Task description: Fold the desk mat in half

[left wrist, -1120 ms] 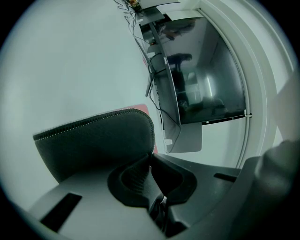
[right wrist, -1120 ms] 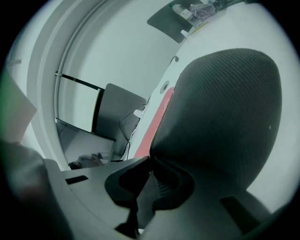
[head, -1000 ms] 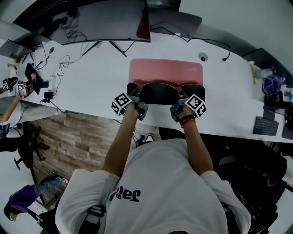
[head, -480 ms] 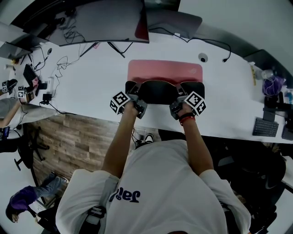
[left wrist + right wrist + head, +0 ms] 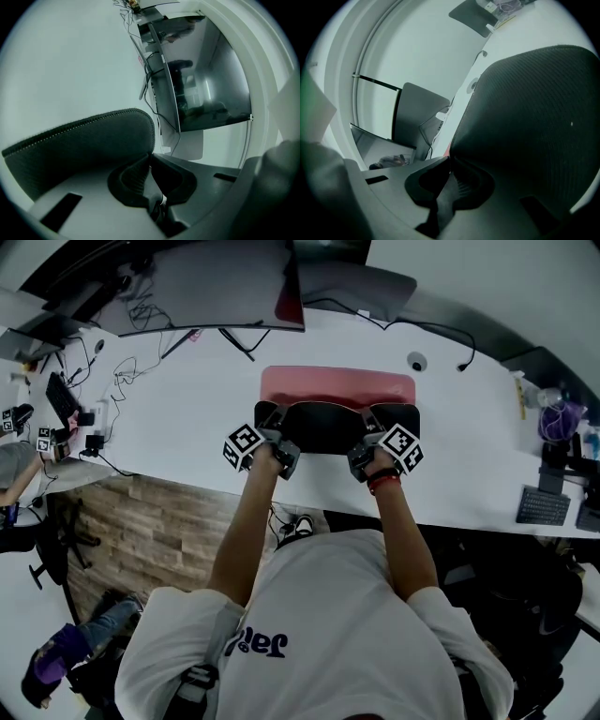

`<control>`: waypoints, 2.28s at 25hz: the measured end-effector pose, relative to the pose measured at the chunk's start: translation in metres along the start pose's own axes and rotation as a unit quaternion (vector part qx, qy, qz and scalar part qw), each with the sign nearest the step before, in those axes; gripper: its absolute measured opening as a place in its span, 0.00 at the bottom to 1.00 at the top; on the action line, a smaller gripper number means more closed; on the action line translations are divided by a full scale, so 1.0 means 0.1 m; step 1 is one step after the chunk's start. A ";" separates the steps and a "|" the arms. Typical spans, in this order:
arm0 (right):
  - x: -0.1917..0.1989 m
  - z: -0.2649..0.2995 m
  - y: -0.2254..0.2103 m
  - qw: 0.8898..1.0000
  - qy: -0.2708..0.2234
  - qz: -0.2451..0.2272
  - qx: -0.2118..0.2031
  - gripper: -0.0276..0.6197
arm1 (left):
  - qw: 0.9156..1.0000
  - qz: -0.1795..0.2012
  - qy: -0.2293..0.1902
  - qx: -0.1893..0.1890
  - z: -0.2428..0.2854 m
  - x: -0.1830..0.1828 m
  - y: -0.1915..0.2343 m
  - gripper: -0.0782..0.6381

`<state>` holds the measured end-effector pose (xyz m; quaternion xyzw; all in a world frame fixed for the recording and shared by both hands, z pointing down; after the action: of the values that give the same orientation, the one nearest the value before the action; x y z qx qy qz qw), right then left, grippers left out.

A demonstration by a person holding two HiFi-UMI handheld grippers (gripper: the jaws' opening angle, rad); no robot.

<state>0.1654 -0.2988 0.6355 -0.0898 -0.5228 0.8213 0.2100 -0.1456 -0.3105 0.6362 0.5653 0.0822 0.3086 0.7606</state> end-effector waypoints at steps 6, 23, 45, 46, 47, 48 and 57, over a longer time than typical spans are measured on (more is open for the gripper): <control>-0.07 0.12 0.05 1.000 0.003 -0.001 -0.002 0.11 | 1.000 0.000 -0.005 0.000 0.10 -0.07 -0.03 0.15; -0.27 0.41 0.17 1.000 0.007 0.007 -0.013 0.11 | 1.000 0.009 -0.016 0.008 0.41 -0.24 -0.10 0.15; -0.54 0.83 0.27 1.000 0.002 0.014 -0.007 0.12 | 0.999 0.028 -0.029 -0.003 0.91 -0.43 -0.18 0.15; -0.54 0.84 0.27 1.000 0.003 0.016 -0.005 0.13 | 0.999 0.029 -0.029 -0.005 0.92 -0.44 -0.18 0.16; -0.54 0.85 0.27 1.000 0.004 0.016 -0.005 0.14 | 0.999 0.029 -0.030 -0.007 0.92 -0.44 -0.17 0.16; -0.54 0.86 0.27 1.000 0.006 0.013 -0.005 0.15 | 0.999 0.029 -0.030 -0.008 0.92 -0.44 -0.17 0.17; -0.50 0.80 0.38 0.999 0.009 -0.038 -0.016 0.11 | 0.998 0.056 -0.032 0.003 0.86 -0.41 -0.25 0.17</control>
<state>0.1714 -0.4004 0.6326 -0.0801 -0.5375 0.8031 0.2443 -0.1279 -0.4071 0.6337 0.5808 0.0268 0.3325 0.7425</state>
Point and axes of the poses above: the fingertips, and each gripper's own axes: z forward along the fingers, y to its left, x out of its underside, the point moved 10 cm from there along -z, backward along the fingers, and after that the axes turned 10 degrees about z, right-handed, at the moved point
